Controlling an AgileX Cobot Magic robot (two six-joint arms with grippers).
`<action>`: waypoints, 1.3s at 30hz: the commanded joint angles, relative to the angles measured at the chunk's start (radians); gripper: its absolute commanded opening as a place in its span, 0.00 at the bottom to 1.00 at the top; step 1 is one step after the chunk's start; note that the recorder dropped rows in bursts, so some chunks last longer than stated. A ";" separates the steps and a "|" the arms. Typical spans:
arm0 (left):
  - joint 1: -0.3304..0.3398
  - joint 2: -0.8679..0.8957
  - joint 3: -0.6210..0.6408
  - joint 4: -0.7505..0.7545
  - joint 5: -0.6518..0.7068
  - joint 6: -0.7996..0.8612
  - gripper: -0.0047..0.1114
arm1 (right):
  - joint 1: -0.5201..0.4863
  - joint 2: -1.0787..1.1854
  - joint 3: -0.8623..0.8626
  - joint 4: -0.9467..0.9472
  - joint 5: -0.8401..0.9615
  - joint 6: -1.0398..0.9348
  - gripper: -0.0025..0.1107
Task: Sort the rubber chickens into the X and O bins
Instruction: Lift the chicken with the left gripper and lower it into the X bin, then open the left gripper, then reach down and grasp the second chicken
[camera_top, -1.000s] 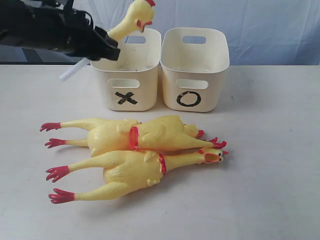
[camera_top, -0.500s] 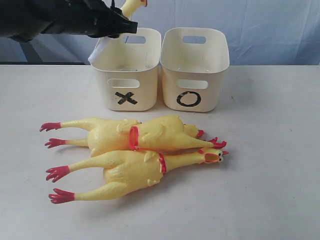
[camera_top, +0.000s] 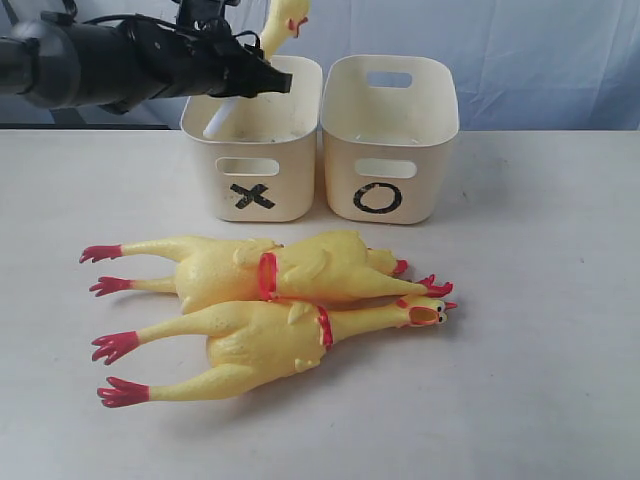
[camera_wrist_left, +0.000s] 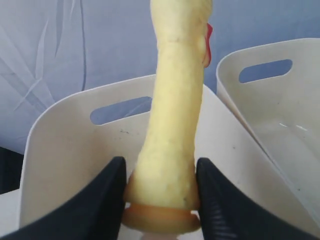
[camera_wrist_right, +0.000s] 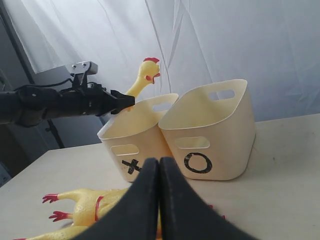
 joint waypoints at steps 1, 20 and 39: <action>-0.005 0.032 -0.009 -0.001 -0.096 -0.003 0.04 | 0.002 0.006 -0.005 -0.002 0.007 -0.005 0.02; -0.003 0.087 -0.009 0.025 -0.077 -0.004 0.42 | 0.002 0.006 -0.005 -0.002 0.007 -0.005 0.02; -0.003 0.030 -0.009 0.032 -0.044 -0.002 0.63 | 0.002 0.006 -0.005 -0.002 0.004 -0.005 0.02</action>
